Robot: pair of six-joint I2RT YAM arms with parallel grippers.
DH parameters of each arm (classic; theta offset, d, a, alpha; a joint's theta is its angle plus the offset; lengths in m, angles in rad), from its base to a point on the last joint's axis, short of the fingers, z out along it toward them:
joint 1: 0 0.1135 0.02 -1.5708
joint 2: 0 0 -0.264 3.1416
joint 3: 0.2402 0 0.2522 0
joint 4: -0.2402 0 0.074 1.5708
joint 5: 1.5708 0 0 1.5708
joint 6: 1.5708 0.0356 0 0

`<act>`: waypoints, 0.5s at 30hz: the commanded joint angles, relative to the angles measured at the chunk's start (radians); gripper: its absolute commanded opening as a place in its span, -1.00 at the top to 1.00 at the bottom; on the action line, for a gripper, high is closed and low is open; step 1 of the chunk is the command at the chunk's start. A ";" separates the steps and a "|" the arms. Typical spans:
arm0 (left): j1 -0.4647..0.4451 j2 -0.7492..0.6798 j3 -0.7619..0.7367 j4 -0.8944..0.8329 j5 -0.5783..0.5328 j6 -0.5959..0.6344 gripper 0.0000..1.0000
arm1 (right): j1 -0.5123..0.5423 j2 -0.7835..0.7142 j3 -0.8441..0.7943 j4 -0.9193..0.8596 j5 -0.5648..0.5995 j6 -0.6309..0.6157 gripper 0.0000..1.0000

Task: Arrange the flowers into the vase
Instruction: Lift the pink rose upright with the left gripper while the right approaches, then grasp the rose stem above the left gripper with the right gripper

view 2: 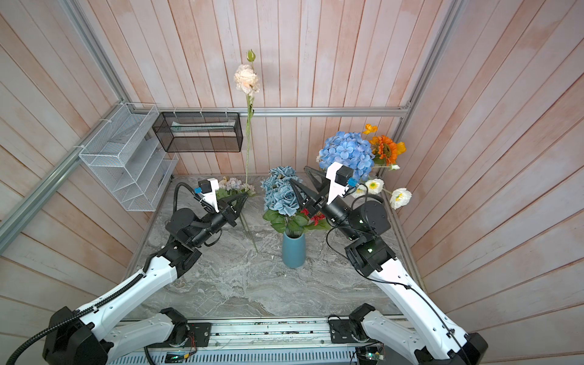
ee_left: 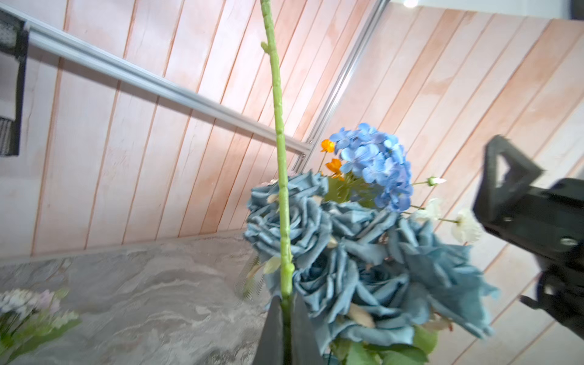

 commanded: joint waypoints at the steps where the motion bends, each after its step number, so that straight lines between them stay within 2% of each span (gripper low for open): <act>1: 0.001 -0.026 0.027 0.101 0.081 0.035 1.00 | 0.014 0.059 0.056 0.071 -0.132 0.074 -0.21; 7: -0.030 -0.032 0.007 0.143 0.173 0.094 1.00 | 0.054 0.168 0.135 0.084 -0.196 0.088 -0.21; 15: -0.106 -0.038 0.005 0.096 0.192 0.209 1.00 | 0.072 0.252 0.185 0.111 -0.232 0.122 -0.21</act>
